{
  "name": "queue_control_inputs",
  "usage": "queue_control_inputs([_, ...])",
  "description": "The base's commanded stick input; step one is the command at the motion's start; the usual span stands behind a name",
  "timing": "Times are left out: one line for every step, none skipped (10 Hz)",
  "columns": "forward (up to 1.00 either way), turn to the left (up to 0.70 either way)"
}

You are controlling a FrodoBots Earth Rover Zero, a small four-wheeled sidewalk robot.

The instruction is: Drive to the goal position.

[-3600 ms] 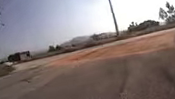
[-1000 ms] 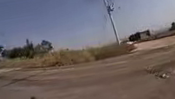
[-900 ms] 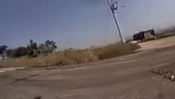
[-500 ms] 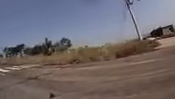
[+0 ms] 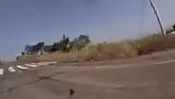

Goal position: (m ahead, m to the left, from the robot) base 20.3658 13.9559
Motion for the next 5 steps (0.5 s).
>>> queue_control_inputs([1.0, 0.27])
queue_control_inputs([1.0, 0.27])
queue_control_inputs([1.0, 0.27])
queue_control_inputs([1.0, 0.27])
queue_control_inputs([1.0, 0.27])
